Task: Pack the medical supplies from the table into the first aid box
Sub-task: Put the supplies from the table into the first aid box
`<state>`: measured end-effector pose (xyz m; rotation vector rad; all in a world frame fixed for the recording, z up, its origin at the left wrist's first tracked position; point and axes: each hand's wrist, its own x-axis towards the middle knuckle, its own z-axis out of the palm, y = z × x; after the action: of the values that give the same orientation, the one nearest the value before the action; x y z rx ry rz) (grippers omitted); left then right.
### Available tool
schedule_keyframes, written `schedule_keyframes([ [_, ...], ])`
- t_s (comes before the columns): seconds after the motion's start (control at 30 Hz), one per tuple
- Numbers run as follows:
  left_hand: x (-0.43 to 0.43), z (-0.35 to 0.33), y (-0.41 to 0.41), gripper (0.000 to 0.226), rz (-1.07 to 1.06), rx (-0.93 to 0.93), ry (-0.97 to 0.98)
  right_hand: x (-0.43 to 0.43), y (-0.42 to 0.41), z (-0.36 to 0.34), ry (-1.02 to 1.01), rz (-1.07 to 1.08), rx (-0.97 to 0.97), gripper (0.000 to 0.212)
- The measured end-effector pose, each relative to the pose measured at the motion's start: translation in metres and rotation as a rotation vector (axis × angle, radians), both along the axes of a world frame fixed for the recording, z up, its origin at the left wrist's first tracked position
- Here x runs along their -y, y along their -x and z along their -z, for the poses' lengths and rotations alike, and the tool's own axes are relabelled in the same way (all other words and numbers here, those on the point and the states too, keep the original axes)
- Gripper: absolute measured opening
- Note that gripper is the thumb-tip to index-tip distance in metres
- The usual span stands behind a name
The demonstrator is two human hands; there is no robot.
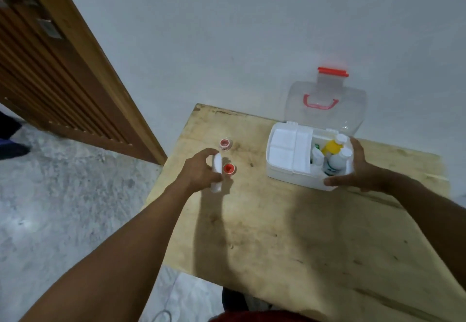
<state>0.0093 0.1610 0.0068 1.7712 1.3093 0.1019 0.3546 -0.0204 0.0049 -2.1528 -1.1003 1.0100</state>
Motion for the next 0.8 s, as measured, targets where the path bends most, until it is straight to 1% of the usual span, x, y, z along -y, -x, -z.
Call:
schedule_keyframes([
  [0.07, -0.003, -0.020, -0.019, 0.065, -0.002, 0.096, 0.035, 0.000, -0.001, 0.000, -0.026, -0.001, -0.014, 0.151],
  [0.13, -0.005, -0.034, -0.044, 0.065, 0.001, 0.154, 0.021, 0.001, 0.000, -0.001, -0.052, 0.007, -0.016, 0.154],
  [0.23, -0.001, -0.047, -0.090, 0.065, 0.049, 0.189, -0.006, 0.002, -0.002, 0.000, -0.072, 0.017, -0.065, 0.152],
  [0.27, 0.002, -0.048, -0.106, 0.066, 0.072, 0.191, -0.005, 0.002, -0.003, 0.003, -0.079, 0.012, -0.070, 0.154],
  [0.33, 0.010, -0.048, -0.137, 0.066, 0.132, 0.162, -0.034, 0.004, -0.007, 0.008, -0.100, 0.012, -0.088, 0.154],
  [0.47, 0.024, -0.041, -0.184, 0.070, 0.223, 0.063, -0.098, 0.006, -0.012, 0.010, -0.150, -0.024, -0.134, 0.131],
  [0.5, 0.027, -0.038, -0.192, 0.072, 0.240, 0.035, -0.104, 0.006, -0.013, 0.011, -0.163, -0.031, -0.124, 0.129],
  [0.67, 0.034, -0.024, -0.214, 0.078, 0.321, -0.101, -0.144, 0.011, -0.018, 0.017, -0.194, -0.086, -0.123, 0.133],
  [0.8, 0.033, -0.020, -0.215, 0.077, 0.348, -0.154, -0.176, 0.013, -0.019, 0.019, -0.143, -0.066, -0.187, 0.145],
])
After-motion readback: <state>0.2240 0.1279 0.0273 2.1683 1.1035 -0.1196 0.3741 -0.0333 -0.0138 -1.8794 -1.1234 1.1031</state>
